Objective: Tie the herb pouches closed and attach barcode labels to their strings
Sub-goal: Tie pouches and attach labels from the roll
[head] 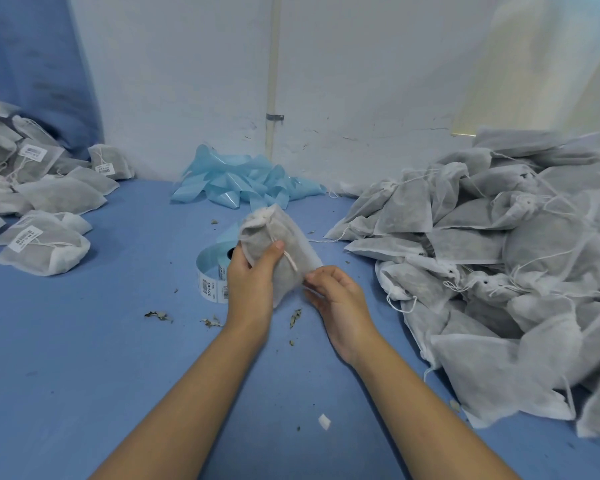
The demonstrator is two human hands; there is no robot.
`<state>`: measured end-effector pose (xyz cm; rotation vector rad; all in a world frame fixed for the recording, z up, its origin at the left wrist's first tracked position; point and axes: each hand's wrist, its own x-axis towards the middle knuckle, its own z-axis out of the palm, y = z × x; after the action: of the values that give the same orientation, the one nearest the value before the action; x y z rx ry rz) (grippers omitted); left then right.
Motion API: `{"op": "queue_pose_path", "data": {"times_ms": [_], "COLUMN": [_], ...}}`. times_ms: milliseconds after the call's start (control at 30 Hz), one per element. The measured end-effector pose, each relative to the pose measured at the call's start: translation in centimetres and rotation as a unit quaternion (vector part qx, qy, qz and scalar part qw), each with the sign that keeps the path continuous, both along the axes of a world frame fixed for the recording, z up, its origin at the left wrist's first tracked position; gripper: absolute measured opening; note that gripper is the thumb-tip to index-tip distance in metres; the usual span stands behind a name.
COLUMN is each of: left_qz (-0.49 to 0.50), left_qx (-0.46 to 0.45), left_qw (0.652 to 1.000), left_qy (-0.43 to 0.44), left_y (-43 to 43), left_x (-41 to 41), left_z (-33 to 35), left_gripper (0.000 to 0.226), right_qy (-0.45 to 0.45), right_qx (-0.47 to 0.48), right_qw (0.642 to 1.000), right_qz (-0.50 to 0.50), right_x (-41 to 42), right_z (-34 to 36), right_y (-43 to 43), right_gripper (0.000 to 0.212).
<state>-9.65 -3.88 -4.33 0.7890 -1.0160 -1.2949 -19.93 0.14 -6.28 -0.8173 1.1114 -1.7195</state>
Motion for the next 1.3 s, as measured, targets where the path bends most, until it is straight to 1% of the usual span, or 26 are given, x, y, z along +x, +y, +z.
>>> {"op": "queue_pose_path", "data": {"times_ms": [33, 67, 100, 133, 200, 267, 333, 500, 600, 667, 700, 733, 800, 833, 867, 900, 967, 1000, 1067, 1100, 1133, 1200, 1300], "left_qz": [0.033, 0.069, 0.101, 0.112, 0.108, 0.115, 0.124, 0.129, 0.126, 0.116, 0.100, 0.082, 0.043, 0.025, 0.007, -0.014, -0.063, -0.083, -0.101, -0.101, -0.097, -0.081, -0.056], "left_qx": [-0.009, -0.022, -0.046, -0.078, -0.132, -0.133, -0.115, -0.078, -0.100, -0.131, -0.159, -0.187, -0.223, -0.231, -0.238, -0.240, -0.233, -0.226, -0.208, -0.202, -0.200, -0.193, -0.184], "left_qw": [0.999, 0.994, 0.982, 0.966, 0.930, 0.906, 0.894, 0.901, 0.905, 0.906, 0.901, 0.894, 0.881, 0.879, 0.881, 0.886, 0.899, 0.905, 0.914, 0.916, 0.919, 0.924, 0.923], "left_qy": [-0.030, -0.084, -0.151, -0.221, -0.325, -0.385, -0.414, -0.407, -0.394, -0.386, -0.391, -0.399, -0.416, -0.416, -0.409, -0.397, -0.365, -0.351, -0.334, -0.330, -0.325, -0.321, -0.334], "left_y": [0.0, 0.0, 0.1, 0.1, 0.3, 0.4, 0.3, 0.0, 0.0, 0.3, 0.5, 0.8, 1.2, 1.2, 1.2, 1.1, 0.8, 0.6, 0.2, 0.0, -0.1, -0.4, -1.0], "left_x": [0.2, 0.4, 0.6, 0.8, 1.1, 1.1, 0.9, 0.7, 0.8, 0.6, 0.5, 0.4, 0.3, 0.4, 0.4, 0.6, 1.0, 1.2, 1.5, 1.7, 1.8, 1.9, 2.3], "left_z": [0.0, 0.0, -0.1, -0.4, -0.9, -1.1, -1.3, -1.9, -2.0, -2.0, -2.1, -2.1, -2.0, -1.9, -1.8, -1.7, -1.6, -1.6, -1.7, -1.7, -1.7, -1.8, -2.0], "left_gripper": [0.014, 0.004, 0.010, 0.020, 0.030, 0.027, 0.024, 0.026, 0.026, 0.025, 0.019, 0.015, 0.030, 0.036, 0.038, 0.039, 0.041, 0.042, 0.041, 0.039, 0.035, 0.027, 0.032], "right_qy": [-0.012, -0.032, -0.056, -0.075, -0.094, -0.091, -0.077, -0.031, -0.012, 0.014, 0.060, 0.125, 0.236, 0.270, 0.292, 0.311, 0.350, 0.386, 0.469, 0.492, 0.498, 0.487, 0.485], "right_qx": [0.003, 0.005, 0.007, 0.009, 0.013, 0.014, 0.014, 0.014, 0.016, 0.015, 0.019, 0.021, -0.012, -0.038, -0.061, -0.072, -0.056, -0.034, 0.018, 0.046, 0.071, 0.101, 0.102], "right_qw": [1.000, 0.999, 0.998, 0.997, 0.995, 0.995, 0.996, 0.999, 0.999, 0.999, 0.996, 0.988, 0.966, 0.955, 0.947, 0.940, 0.928, 0.914, 0.872, 0.857, 0.849, 0.848, 0.839], "right_qz": [-0.010, -0.020, -0.029, -0.034, -0.037, -0.037, -0.037, -0.032, -0.038, -0.049, -0.064, -0.085, -0.110, -0.115, -0.116, -0.117, -0.116, -0.119, -0.138, -0.148, -0.160, -0.185, -0.222], "right_x": [0.0, -0.1, -0.3, -0.4, -0.6, -0.6, -0.5, -0.5, -0.3, -0.1, 0.1, 0.2, 0.4, 0.5, 0.6, 0.7, 0.5, 0.3, 0.0, -0.2, -0.3, -0.4, -0.2], "right_z": [0.0, 0.0, 0.0, 0.0, 0.0, 0.0, -0.1, -0.2, -0.2, -0.2, -0.3, -0.4, -0.3, -0.1, 0.1, 0.3, 0.3, 0.1, -0.3, -0.5, -0.6, -0.7, -0.7], "right_y": [0.0, -0.1, -0.1, -0.1, -0.1, -0.2, -0.2, -0.3, -0.3, -0.4, -0.3, -0.2, 0.1, 0.4, 0.5, 0.6, 0.5, 0.4, 0.2, 0.1, 0.0, -0.2, -0.2], "right_gripper": [0.025, 0.023, 0.021, 0.019, 0.018, 0.018, 0.018, 0.020, 0.021, 0.017, 0.014, 0.019, 0.041, 0.048, 0.050, 0.049, 0.046, 0.043, 0.030, 0.023, 0.018, 0.011, 0.010]}}
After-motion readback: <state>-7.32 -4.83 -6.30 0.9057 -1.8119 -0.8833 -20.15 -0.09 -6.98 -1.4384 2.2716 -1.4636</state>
